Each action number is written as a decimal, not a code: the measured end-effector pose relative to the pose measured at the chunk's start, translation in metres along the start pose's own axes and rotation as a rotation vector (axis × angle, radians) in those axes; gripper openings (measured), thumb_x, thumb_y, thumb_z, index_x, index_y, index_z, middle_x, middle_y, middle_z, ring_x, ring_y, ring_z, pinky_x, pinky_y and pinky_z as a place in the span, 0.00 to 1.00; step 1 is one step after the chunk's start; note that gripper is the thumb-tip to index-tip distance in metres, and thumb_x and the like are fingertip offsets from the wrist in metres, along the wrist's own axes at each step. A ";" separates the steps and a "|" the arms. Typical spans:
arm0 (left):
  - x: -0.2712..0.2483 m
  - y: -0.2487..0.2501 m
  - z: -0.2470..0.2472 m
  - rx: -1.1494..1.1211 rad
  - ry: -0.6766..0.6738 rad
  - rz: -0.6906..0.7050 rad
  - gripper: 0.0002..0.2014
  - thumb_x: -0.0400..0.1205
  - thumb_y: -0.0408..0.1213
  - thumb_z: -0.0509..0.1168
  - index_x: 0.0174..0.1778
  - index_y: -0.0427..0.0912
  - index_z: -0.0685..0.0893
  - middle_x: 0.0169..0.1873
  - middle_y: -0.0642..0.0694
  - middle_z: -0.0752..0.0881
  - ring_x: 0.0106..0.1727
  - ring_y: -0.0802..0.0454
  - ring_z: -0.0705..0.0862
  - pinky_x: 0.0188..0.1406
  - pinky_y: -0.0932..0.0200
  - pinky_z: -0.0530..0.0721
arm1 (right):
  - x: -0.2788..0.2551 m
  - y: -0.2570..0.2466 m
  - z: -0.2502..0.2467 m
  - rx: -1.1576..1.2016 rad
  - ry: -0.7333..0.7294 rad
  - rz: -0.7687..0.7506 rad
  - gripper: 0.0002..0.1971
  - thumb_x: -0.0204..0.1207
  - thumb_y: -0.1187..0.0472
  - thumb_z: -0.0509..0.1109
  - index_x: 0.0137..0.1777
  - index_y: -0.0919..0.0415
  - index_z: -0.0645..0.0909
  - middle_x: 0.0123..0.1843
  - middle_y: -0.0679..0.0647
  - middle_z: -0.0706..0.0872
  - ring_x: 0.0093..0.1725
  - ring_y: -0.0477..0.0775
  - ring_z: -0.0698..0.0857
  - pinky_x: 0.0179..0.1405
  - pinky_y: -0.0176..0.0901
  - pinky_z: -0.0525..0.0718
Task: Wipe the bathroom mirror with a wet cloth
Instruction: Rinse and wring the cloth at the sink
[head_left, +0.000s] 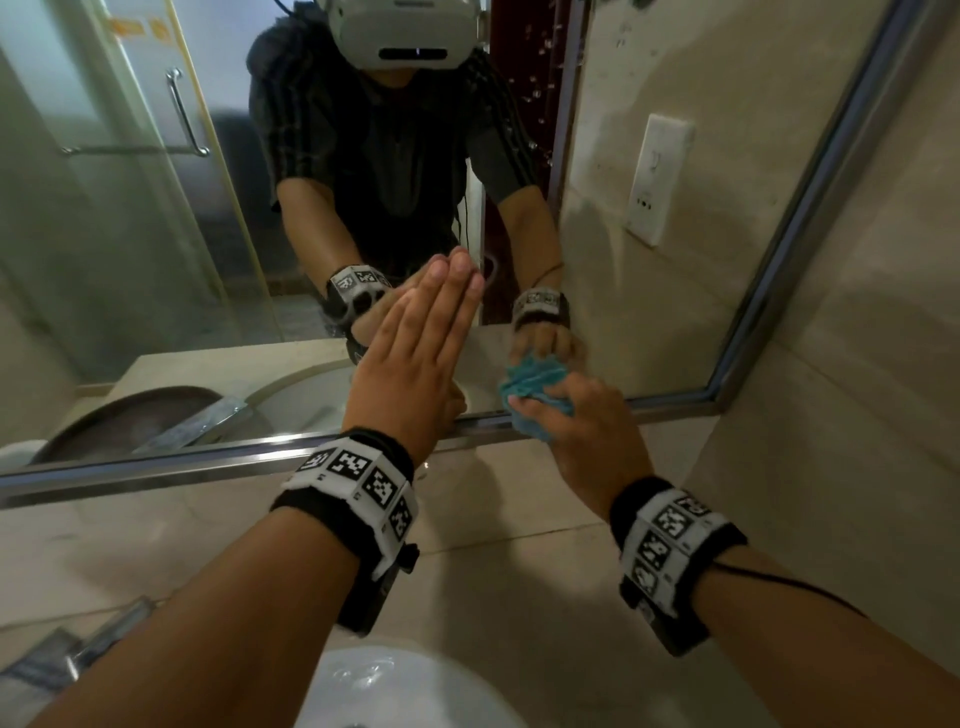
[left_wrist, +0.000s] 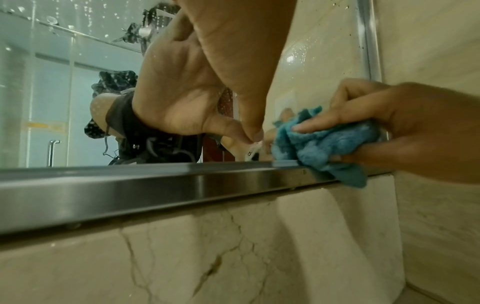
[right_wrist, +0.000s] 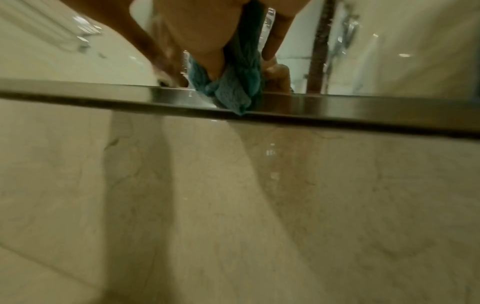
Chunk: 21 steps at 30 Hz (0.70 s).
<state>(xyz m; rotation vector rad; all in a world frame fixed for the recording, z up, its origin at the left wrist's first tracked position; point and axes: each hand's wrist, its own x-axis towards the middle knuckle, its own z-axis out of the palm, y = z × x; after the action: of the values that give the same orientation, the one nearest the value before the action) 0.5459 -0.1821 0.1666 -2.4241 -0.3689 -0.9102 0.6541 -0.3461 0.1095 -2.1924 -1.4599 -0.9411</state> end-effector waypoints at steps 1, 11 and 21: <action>0.000 0.000 0.000 0.000 0.001 0.000 0.53 0.67 0.45 0.75 0.82 0.36 0.49 0.81 0.40 0.49 0.81 0.47 0.33 0.81 0.53 0.34 | 0.008 0.005 -0.007 -0.016 0.025 0.009 0.21 0.63 0.62 0.82 0.57 0.55 0.86 0.45 0.58 0.82 0.43 0.59 0.79 0.42 0.48 0.80; -0.002 0.004 0.005 -0.024 0.043 -0.013 0.52 0.70 0.44 0.73 0.82 0.36 0.47 0.81 0.39 0.51 0.82 0.46 0.37 0.82 0.52 0.41 | 0.022 -0.009 -0.004 0.043 0.035 -0.061 0.15 0.74 0.58 0.70 0.60 0.59 0.84 0.55 0.60 0.83 0.54 0.55 0.76 0.53 0.47 0.83; -0.002 0.007 0.009 -0.052 0.056 -0.012 0.54 0.68 0.44 0.75 0.82 0.36 0.45 0.81 0.39 0.50 0.82 0.44 0.42 0.82 0.49 0.44 | 0.081 -0.004 -0.039 0.194 0.408 0.226 0.17 0.75 0.58 0.68 0.64 0.54 0.80 0.56 0.58 0.80 0.54 0.54 0.78 0.55 0.41 0.78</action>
<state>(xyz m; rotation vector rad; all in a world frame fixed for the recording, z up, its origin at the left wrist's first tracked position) 0.5521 -0.1828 0.1569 -2.4407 -0.3432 -1.0019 0.6576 -0.3130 0.1927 -1.8429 -1.0436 -1.0419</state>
